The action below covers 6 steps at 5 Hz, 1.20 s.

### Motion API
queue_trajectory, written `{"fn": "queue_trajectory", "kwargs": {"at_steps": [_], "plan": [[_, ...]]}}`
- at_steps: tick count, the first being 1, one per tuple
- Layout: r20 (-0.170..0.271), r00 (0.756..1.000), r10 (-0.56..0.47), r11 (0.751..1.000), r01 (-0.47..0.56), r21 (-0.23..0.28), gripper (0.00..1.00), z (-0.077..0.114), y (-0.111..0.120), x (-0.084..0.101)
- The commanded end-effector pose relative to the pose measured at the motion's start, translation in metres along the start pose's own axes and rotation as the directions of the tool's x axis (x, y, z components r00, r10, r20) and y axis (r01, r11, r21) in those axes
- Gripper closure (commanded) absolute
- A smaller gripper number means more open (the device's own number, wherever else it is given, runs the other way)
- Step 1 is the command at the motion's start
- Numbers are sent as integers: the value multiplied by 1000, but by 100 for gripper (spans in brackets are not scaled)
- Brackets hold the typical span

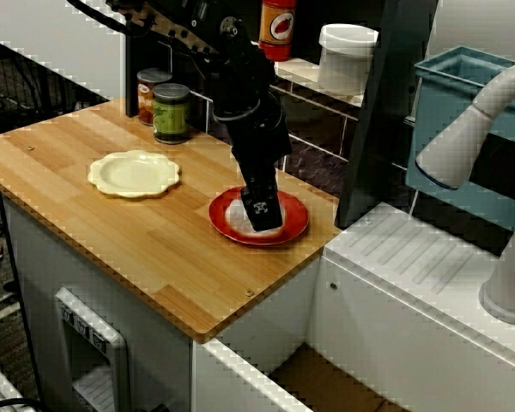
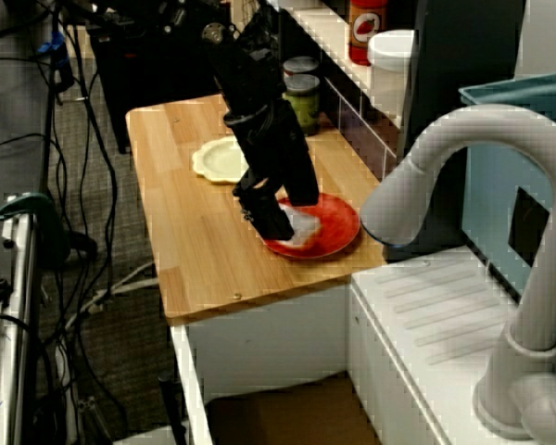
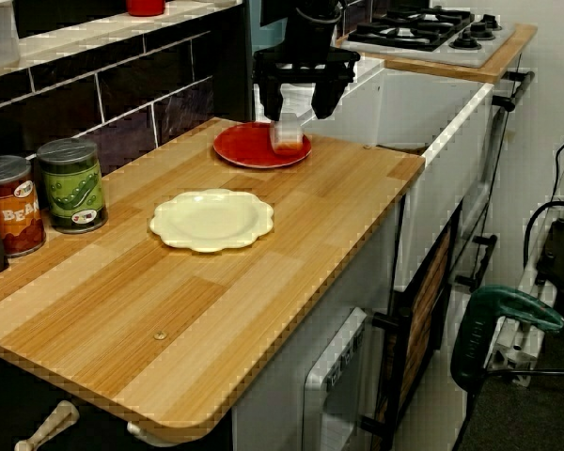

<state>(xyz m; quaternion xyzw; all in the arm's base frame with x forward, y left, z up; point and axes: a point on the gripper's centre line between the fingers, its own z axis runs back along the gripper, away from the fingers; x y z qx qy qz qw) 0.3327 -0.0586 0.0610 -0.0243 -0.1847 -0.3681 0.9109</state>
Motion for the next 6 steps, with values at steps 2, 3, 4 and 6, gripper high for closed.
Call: {"fn": "queue_trajectory", "kwargs": {"at_steps": [2,3,4,6], "plan": [[-4,1000,-15,999,15,36,0,-2,14,3],[-19,1000,-7,1000,8,25,0,-11,15,-5],[-21,1000,4,1000,-3,31,100,-15,15,-7],[-12,999,35,999,-34,27,100,-1,22,-14]]}}
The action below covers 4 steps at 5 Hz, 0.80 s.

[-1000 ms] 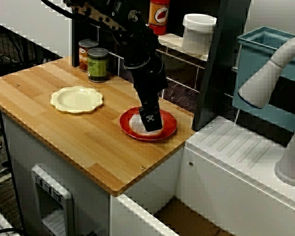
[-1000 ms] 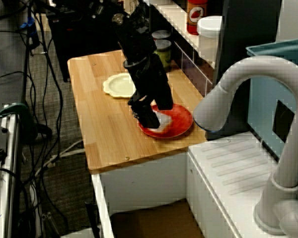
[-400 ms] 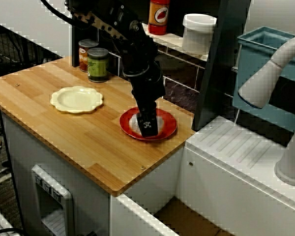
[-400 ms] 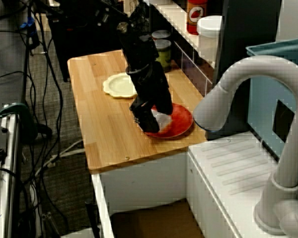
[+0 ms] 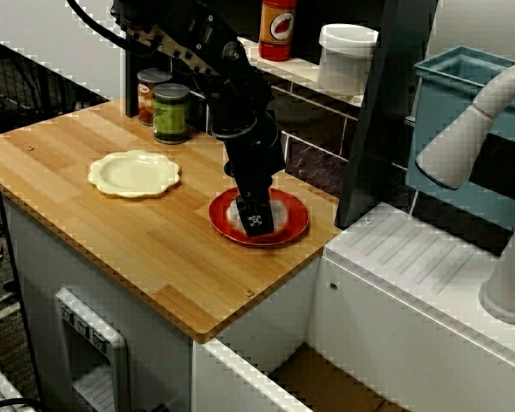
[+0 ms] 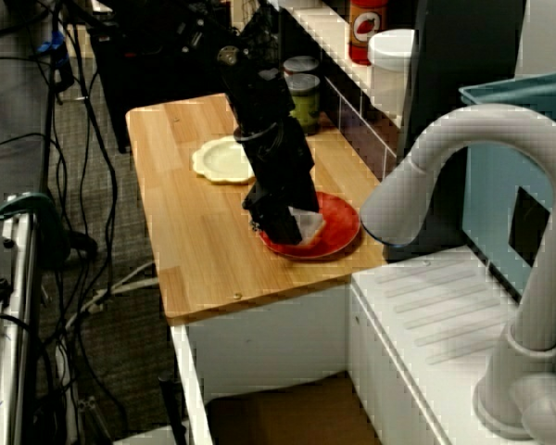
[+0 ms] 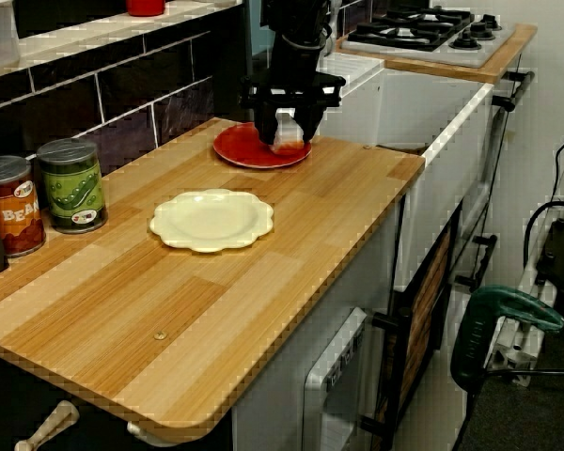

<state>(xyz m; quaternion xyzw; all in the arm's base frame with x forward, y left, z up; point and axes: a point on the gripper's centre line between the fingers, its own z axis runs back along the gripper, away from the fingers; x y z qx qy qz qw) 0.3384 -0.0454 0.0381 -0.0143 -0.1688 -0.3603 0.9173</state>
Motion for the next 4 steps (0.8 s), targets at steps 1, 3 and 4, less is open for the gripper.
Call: {"fn": "queue_trajectory", "kwargs": {"at_steps": [1,3,4], "plan": [[56,998,42,999,-43,3,100,50,31,-15],[117,979,164,986,-167,17,100,86,85,-54],[117,975,190,981,-192,8,100,91,109,-79]]}}
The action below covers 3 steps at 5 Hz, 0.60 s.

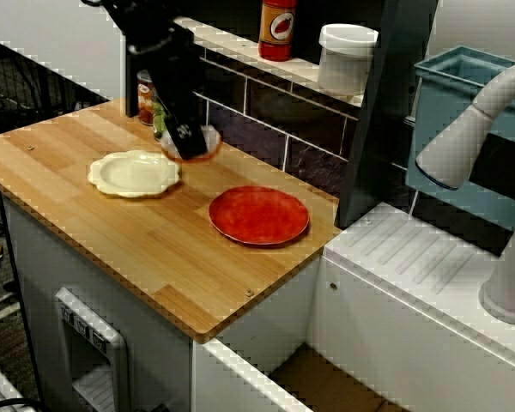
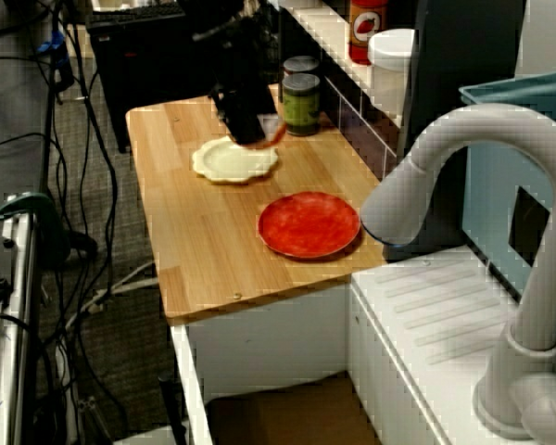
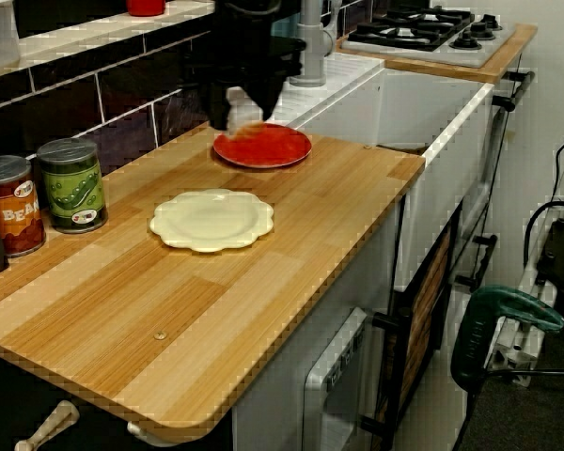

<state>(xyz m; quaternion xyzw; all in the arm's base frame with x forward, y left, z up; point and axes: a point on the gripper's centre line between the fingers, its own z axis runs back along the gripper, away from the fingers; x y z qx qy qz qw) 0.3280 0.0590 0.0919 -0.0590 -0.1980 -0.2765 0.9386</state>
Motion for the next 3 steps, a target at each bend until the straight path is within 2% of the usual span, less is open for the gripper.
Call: {"fn": "queue_trajectory", "kwargs": {"at_steps": [1,2,3], "plan": [[30,999,-21,998,19,54,100,21,51,-30],[6,998,-64,995,64,77,100,9,57,-48],[-32,994,-100,991,102,86,100,1,55,-57]]}}
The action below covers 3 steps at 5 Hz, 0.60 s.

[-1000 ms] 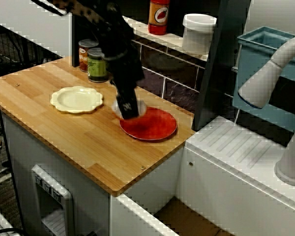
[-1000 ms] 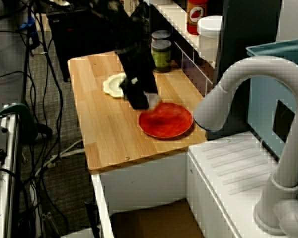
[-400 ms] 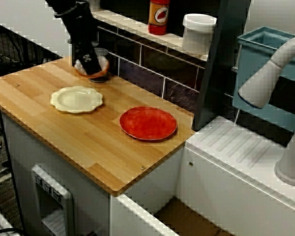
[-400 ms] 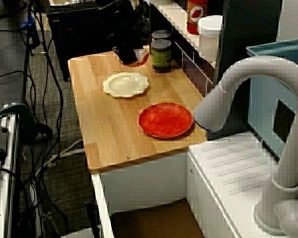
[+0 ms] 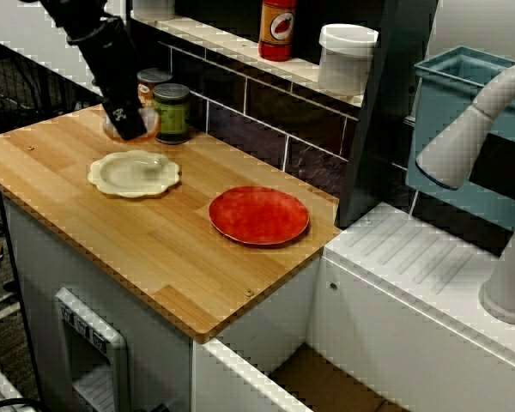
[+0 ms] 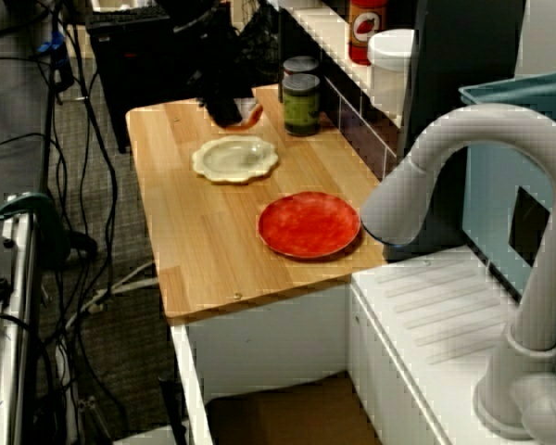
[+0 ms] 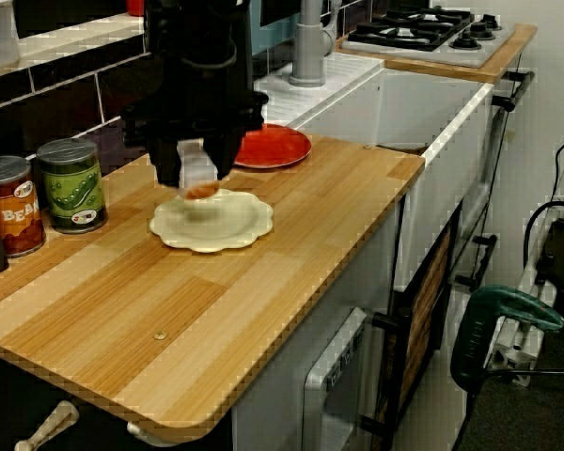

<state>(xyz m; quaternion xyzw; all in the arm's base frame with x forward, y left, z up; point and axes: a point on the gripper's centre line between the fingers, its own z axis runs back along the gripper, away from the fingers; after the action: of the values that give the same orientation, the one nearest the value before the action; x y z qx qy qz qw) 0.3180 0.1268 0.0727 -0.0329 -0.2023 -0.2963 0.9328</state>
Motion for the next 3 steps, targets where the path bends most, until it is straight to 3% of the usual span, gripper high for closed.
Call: {"fn": "queue_trajectory", "kwargs": {"at_steps": [1,2,3], "plan": [[-38,998,-58,998,60,35,100,-2,0,-14],[-47,997,-56,998,57,27,100,-3,-2,-17],[-62,997,-40,999,42,27,0,-5,-2,-17]]}}
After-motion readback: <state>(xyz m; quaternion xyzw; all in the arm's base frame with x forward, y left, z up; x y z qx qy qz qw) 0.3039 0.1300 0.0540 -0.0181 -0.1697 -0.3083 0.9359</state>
